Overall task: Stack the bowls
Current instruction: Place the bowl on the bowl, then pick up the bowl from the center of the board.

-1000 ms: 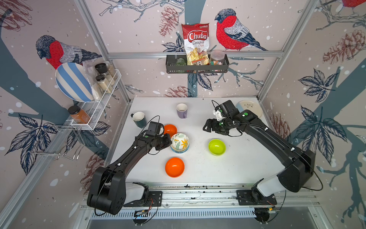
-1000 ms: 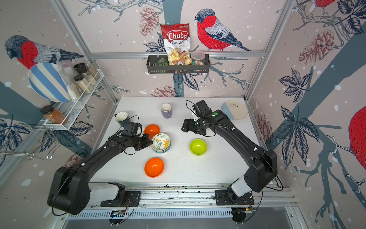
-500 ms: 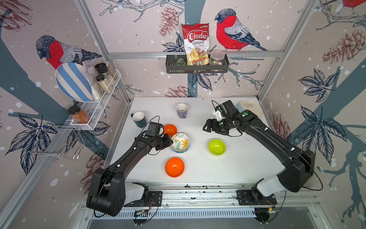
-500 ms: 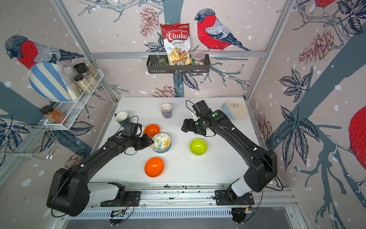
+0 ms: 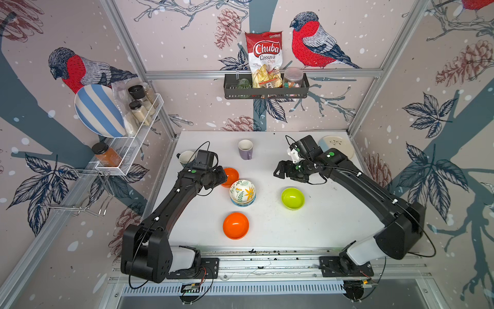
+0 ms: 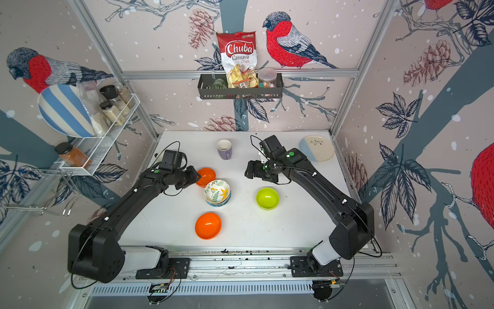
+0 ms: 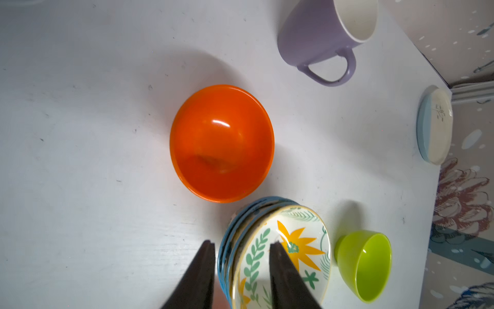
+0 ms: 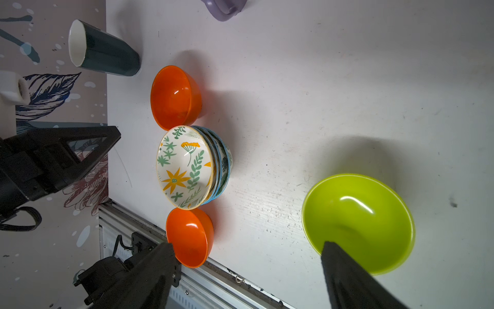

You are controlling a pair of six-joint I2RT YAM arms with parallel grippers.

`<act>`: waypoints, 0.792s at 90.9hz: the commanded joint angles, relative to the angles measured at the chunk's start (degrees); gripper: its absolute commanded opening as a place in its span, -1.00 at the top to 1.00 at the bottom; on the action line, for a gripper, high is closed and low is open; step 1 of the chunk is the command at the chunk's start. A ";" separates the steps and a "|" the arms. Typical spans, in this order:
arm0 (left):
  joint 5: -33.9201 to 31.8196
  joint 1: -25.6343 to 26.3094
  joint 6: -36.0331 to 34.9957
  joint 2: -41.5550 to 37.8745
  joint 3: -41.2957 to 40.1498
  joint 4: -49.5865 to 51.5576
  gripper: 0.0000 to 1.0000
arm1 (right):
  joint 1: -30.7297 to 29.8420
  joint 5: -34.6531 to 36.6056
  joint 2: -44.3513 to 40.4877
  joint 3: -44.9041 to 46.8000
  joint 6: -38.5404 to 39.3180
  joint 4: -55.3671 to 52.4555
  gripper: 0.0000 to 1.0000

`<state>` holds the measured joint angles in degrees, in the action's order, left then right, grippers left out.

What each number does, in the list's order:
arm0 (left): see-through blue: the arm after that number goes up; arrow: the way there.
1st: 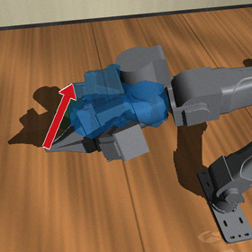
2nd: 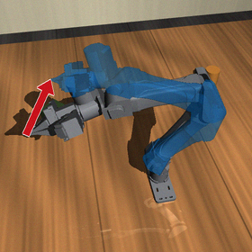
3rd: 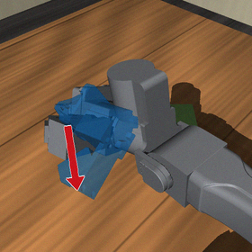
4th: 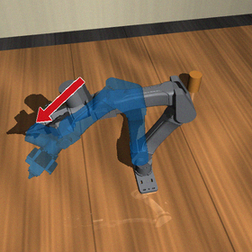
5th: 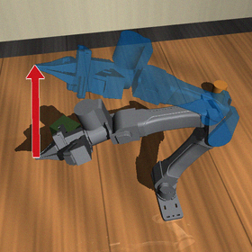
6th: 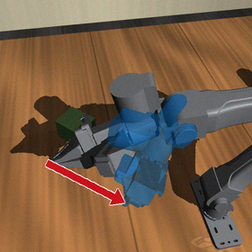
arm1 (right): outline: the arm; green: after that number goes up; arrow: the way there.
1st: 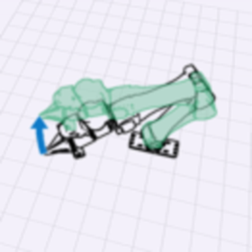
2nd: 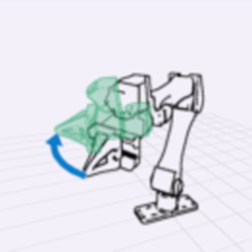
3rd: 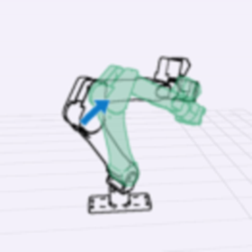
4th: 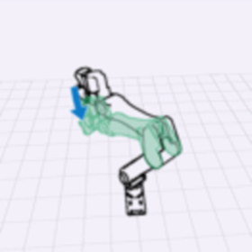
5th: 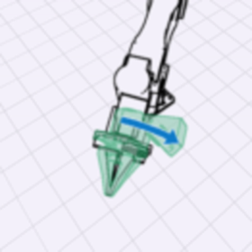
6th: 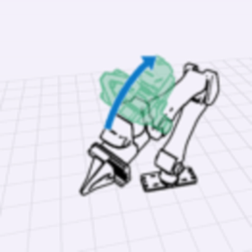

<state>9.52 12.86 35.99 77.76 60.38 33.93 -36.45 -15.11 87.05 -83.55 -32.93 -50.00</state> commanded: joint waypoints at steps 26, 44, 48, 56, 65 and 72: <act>-9.22 -1.43 -1.22 11.69 4.05 3.15 0.41 | -0.07 0.08 -0.45 0.29 0.98 -0.32 -0.75; -7.35 -1.76 -1.09 16.04 4.20 0.46 0.48 | -0.05 0.47 -0.49 0.32 1.20 -0.45 -0.76; -6.55 -1.91 -0.97 16.85 4.02 -0.23 0.50 | -0.08 0.52 -0.51 0.44 1.24 -0.50 -0.76; -5.60 -2.04 -0.86 17.81 3.64 -1.64 0.53 | -0.01 0.50 -0.32 0.40 1.28 -0.48 -0.76; -3.95 -2.27 -0.66 18.60 3.07 -3.31 0.59 | -0.02 0.50 -0.05 0.34 1.22 -0.51 -0.76; -3.33 -2.32 -0.66 18.99 3.21 -3.52 0.69 | -0.02 0.52 0.09 0.37 1.33 -0.52 -0.76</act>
<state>4.47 10.79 35.53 96.27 63.64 32.32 -36.42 -15.07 86.98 -83.18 -32.75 -50.06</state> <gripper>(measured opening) 0.185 0.879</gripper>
